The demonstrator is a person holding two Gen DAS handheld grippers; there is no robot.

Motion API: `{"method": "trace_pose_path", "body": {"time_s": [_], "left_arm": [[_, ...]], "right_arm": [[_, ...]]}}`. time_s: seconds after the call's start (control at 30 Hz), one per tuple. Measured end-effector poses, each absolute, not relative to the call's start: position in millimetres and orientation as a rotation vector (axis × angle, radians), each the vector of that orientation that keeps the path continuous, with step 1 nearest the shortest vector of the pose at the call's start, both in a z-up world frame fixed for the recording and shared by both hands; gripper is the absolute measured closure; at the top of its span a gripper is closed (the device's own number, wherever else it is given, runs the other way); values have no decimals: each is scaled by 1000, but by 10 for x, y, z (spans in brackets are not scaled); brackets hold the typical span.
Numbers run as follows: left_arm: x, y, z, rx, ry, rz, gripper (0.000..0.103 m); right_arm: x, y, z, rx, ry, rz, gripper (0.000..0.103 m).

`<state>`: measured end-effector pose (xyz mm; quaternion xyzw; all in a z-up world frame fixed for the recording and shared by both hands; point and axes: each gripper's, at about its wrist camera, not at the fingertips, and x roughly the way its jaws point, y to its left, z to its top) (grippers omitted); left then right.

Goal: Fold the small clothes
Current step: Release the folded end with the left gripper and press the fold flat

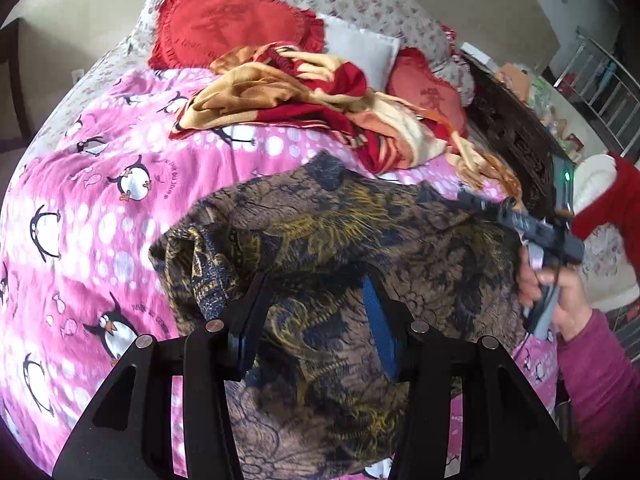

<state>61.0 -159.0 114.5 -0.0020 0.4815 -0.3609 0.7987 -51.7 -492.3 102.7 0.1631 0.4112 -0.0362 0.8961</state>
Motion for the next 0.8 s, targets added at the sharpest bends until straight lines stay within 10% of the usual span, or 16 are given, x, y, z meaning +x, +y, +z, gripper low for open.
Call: {"method": "trace_pose_path", "body": {"time_s": [0.47, 0.8], "left_arm": [[255, -1562, 1055, 182, 1025, -811, 57], [1418, -1746, 1064, -59, 1042, -672, 57]], "right_arm": [[-842, -4285, 1020, 169, 935, 156, 65], [177, -4412, 883, 268, 875, -19, 65]]}}
